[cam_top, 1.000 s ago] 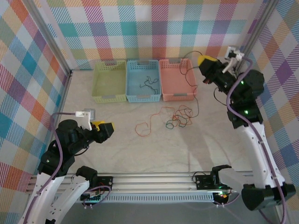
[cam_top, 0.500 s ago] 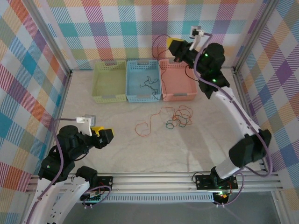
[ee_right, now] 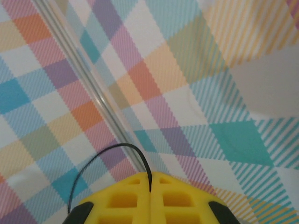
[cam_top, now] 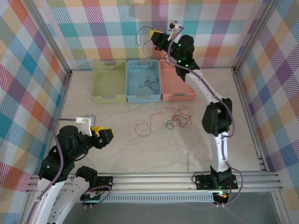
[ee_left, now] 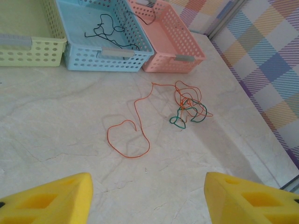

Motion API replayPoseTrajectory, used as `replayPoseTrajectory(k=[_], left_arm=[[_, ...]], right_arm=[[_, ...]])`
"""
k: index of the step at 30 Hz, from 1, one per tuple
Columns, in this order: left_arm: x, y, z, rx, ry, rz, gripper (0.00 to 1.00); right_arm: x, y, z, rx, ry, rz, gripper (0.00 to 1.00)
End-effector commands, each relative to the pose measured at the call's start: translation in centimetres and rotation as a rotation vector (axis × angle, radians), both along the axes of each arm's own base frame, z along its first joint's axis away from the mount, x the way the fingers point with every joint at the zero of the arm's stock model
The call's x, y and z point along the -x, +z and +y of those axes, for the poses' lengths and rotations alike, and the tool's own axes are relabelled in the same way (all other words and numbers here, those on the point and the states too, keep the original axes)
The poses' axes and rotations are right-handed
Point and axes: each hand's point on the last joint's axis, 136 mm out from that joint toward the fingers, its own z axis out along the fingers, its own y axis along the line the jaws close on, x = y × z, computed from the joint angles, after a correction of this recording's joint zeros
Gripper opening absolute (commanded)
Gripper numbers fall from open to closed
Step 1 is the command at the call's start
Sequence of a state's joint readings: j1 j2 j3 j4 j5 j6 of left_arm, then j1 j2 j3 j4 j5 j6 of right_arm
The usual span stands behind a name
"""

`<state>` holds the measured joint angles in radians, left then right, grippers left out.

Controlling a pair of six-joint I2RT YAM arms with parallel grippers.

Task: Untangle the cables

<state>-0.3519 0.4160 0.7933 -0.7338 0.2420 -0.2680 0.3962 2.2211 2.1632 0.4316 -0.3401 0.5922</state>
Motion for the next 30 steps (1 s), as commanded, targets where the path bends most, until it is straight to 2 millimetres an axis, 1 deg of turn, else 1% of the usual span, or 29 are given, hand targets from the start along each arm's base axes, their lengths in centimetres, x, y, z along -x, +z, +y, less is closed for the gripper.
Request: replayPoseTrajectory(k=[1,2,3,5,9,10,12,15,17,19,21,23,26,29,30], left_arm=[[0.0,-0.6,-0.1,-0.018,-0.012,0.008,0.64],[0.0,-0.6,-0.1,-0.018,-0.012,0.008,0.64],[0.0,-0.6,-0.1,-0.017,-0.012,0.008,0.64],[0.0,-0.6,-0.1,-0.018,-0.011,0.007,0.64],[0.0,-0.6,-0.2,-0.016,-0.017,0.007,0.64],[0.1,-0.6,-0.2,-0.015,-0.018,0.006,0.64],[0.1,-0.5,-0.2,-0.014,-0.019,0.006,0.65],[0.1,-0.6,-0.4,-0.012,-0.027,0.006,0.65],[0.0,-0.7,-0.6,-0.009,-0.038,0.012,0.65],[0.0,-0.8,-0.7,-0.012,-0.042,0.02,0.65],[0.0,-0.8,-0.6,-0.01,-0.04,0.019,0.66],[0.1,-0.7,-0.6,-0.01,-0.04,0.016,0.66],[0.1,-0.6,-0.6,-0.007,-0.04,0.012,0.66],[0.1,-0.7,-0.6,-0.007,-0.038,0.013,0.66],[0.1,-0.7,-0.6,-0.006,-0.036,0.015,0.66]], right_arm=[[-2.6,-3.1,1.4,-0.013,-0.017,0.029,0.0],[-3.3,-4.2,1.8,-0.005,-0.023,0.048,0.0],[-4.0,-5.8,2.2,0.01,-0.027,0.064,0.0],[-5.0,-8.3,2.8,0.027,-0.048,0.099,0.0],[-6.7,-14.5,3.6,0.079,-0.078,0.197,0.0],[-6.8,-16.1,3.9,0.097,-0.078,0.232,0.03],[-6.8,-18.5,4.5,0.136,-0.068,0.275,0.12],[-6.5,-20.5,4.8,0.208,-0.09,0.322,0.29],[-6.3,-21.0,4.5,0.243,-0.113,0.342,0.38],[-5.8,-20.5,4.3,0.256,-0.111,0.334,0.44],[-5.1,-19.8,4.1,0.278,-0.114,0.327,0.47],[-4.1,-18.5,3.8,0.293,-0.106,0.302,0.48],[-1.7,-16.1,3.3,0.312,-0.09,0.253,0.48],[2.1,-12.6,1.9,0.329,-0.068,0.186,0.48],[3.4,-12.1,1.4,0.349,-0.064,0.166,0.48]])
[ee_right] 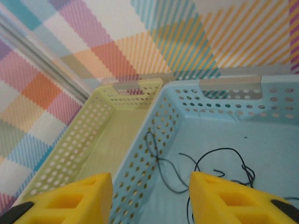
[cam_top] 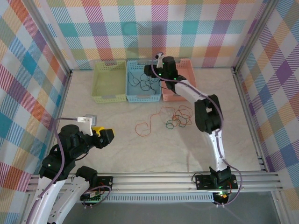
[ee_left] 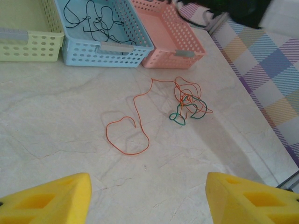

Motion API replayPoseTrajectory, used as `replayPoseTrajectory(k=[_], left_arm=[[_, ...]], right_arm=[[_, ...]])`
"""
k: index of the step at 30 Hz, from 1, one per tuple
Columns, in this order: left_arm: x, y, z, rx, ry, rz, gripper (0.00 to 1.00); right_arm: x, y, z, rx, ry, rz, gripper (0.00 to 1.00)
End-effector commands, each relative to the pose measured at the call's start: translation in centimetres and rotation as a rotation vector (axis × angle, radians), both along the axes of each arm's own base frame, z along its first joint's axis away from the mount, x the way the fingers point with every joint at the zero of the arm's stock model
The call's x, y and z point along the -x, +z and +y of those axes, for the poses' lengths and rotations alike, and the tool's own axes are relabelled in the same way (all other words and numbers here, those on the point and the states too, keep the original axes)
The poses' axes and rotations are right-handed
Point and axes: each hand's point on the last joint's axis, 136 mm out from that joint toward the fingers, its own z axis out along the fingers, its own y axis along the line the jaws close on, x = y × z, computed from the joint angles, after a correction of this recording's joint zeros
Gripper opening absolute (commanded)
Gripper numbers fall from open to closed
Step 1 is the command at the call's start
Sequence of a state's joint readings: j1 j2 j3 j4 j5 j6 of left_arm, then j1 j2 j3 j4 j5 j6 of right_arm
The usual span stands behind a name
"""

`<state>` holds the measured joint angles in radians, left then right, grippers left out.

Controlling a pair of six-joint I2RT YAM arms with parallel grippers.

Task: Untangle the cables

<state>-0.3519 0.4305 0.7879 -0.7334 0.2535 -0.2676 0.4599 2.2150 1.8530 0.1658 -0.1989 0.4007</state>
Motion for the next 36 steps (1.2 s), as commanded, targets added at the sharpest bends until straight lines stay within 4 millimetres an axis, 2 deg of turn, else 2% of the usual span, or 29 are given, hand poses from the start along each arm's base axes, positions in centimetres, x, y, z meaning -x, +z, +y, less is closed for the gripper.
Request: replayPoseTrajectory(k=[1,3,7,12,14,16,20,23,27,32,35,36], left_arm=[[0.2,-0.3,-0.4,-0.003,-0.026,-0.003,0.66],[0.1,-0.1,-0.4,0.005,-0.024,0.0,0.66],[-0.2,0.4,-0.9,0.048,-0.022,0.017,0.66],[-1.6,0.4,-2.0,0.135,0.0,0.113,0.66],[-2.4,-0.6,-2.3,0.164,0.021,0.167,0.66],[-3.5,-2.7,-2.5,0.178,0.064,0.234,0.66],[-5.2,-7.3,-3.6,0.191,0.107,0.361,0.63],[-6.5,-10.6,-4.6,0.143,0.136,0.412,0.62],[-7.2,-14.5,-6.5,0.05,0.146,0.502,0.6],[-9.0,-17.8,-8.0,-0.072,0.17,0.554,0.58],[-10.1,-19.2,-8.8,-0.144,0.183,0.583,0.5],[-9.8,-19.9,-8.6,-0.198,0.194,0.613,0.5]], right_arm=[[4.7,9.2,-1.3,-0.001,0.056,-0.221,0.48],[7.6,10.1,-2.8,0.036,0.063,-0.257,0.48],[13.4,9.5,-6.6,0.121,0.04,-0.288,0.48],[19.6,6.6,-10.6,0.158,-0.004,-0.273,0.49],[21.6,5.1,-12.1,0.164,-0.026,-0.266,0.49],[23.1,3.2,-13.4,0.167,-0.058,-0.246,0.49],[24.8,0.5,-14.9,0.149,-0.099,-0.208,0.49],[25.6,-0.3,-14.7,0.099,-0.075,-0.236,0.48],[25.5,-1.9,-14.6,0.071,-0.084,-0.238,0.48],[24.9,-3.4,-14.8,0.106,-0.102,-0.202,0.47],[24.9,-3.5,-14.9,0.117,-0.105,-0.206,0.47],[24.9,-3.5,-15.0,0.121,-0.106,-0.206,0.47]])
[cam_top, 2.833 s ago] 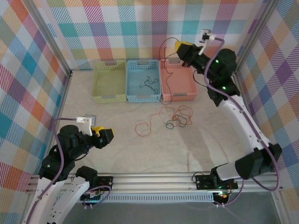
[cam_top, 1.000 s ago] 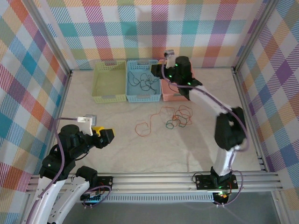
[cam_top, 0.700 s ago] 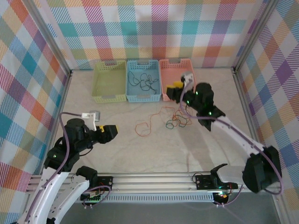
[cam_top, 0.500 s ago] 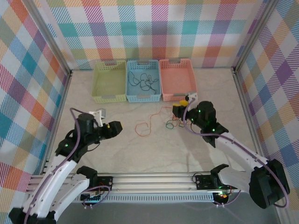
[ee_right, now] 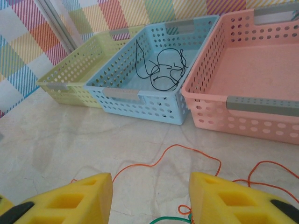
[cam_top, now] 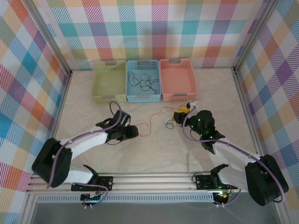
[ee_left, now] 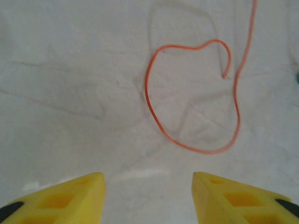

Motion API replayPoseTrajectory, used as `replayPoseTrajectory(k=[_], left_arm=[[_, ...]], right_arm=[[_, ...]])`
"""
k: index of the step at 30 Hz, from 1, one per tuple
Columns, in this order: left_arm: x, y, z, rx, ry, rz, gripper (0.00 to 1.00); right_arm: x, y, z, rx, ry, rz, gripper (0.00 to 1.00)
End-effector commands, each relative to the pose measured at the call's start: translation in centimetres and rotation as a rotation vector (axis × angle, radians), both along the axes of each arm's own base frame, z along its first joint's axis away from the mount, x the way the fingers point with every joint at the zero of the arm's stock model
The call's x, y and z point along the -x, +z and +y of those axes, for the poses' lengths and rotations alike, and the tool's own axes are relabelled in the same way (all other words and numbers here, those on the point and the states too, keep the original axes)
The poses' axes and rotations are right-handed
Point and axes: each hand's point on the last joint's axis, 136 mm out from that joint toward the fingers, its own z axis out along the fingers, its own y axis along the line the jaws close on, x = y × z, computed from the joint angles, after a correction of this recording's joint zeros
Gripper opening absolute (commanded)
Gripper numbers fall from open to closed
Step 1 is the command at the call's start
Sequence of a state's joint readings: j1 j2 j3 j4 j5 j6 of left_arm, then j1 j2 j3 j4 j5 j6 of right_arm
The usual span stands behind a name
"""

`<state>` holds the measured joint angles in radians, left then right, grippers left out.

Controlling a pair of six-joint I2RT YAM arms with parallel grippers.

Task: Untangle the cables

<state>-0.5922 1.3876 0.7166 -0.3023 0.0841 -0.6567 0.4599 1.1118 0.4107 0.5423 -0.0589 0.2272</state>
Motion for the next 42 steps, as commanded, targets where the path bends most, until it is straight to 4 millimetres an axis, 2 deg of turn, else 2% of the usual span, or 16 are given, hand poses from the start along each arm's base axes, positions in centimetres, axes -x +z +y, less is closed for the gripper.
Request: replayPoseTrajectory(k=[1,5,9,17,25,35,42], left_arm=[[-1.9,0.5,-0.7,-0.08,0.007,-0.032,0.49],[-2.4,0.2,-1.2,-0.159,-0.005,0.009,0.49],[-2.1,-0.9,-1.4,-0.223,-0.022,0.119,0.48],[-1.5,-2.4,-0.9,-0.29,-0.018,0.178,0.48],[-1.6,-3.0,-1.1,-0.325,-0.013,0.215,0.47],[-1.4,-3.6,-1.4,-0.335,-0.025,0.255,0.34],[-1.4,-3.7,-1.7,-0.324,-0.04,0.254,0.15]], right_arm=[[-0.3,1.3,0.1,-0.021,-0.014,-0.051,0.47],[-0.2,1.4,-0.1,-0.011,-0.019,-0.061,0.47],[-0.3,1.3,-0.3,0.001,-0.026,-0.058,0.47],[-0.3,1.3,-0.2,0.006,-0.021,-0.051,0.47],[-0.5,1.0,-0.2,0.015,-0.025,-0.033,0.48],[-0.4,1.1,-0.3,0.024,-0.03,-0.03,0.48],[-0.5,0.9,-0.3,0.026,-0.033,-0.024,0.48]])
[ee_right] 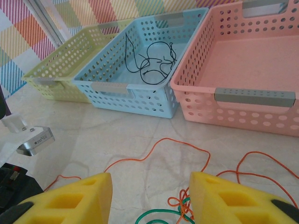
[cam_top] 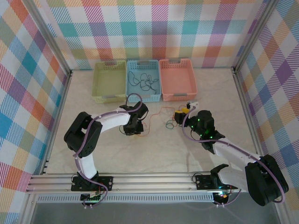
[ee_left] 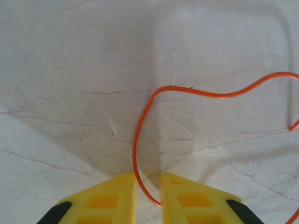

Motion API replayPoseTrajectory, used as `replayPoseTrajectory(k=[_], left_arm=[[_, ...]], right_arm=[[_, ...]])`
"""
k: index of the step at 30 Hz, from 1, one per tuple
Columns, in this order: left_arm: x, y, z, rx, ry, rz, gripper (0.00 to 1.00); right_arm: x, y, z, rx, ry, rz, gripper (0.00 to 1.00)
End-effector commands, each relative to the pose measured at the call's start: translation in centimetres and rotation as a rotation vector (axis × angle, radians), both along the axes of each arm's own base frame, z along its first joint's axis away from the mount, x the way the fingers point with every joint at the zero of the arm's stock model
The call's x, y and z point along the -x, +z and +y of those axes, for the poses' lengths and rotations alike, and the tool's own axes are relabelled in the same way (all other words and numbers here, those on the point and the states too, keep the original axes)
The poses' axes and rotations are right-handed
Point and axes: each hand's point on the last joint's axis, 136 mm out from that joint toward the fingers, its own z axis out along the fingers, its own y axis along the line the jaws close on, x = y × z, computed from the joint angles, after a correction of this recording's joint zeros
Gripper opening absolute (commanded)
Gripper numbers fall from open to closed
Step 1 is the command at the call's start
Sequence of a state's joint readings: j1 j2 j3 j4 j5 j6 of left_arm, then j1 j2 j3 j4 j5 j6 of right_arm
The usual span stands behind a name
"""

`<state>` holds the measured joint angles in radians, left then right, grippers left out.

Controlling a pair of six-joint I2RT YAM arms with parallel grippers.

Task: Untangle the cables

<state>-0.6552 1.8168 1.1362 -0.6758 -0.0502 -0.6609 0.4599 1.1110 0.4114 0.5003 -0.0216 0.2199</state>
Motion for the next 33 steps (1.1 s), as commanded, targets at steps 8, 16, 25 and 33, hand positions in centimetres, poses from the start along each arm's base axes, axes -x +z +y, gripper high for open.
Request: replayPoseTrajectory(k=[8,16,25,33], left_arm=[[0.2,1.6,-0.7,0.05,-0.045,-0.056,0.0],[-1.5,14.1,1.2,0.095,-0.08,-0.398,0.0],[0.2,26.8,3.8,0.144,-0.135,-0.635,0.0],[2.2,35.0,3.7,0.278,-0.202,-0.755,0.0]], right_arm=[[-0.3,2.0,0.4,-0.007,0.01,-0.065,0.48],[1.0,3.4,1.6,-0.043,0.109,-0.126,0.52],[2.3,5.4,3.1,-0.09,0.223,-0.199,0.57],[4.3,5.6,5.9,-0.066,0.398,-0.251,0.65]])
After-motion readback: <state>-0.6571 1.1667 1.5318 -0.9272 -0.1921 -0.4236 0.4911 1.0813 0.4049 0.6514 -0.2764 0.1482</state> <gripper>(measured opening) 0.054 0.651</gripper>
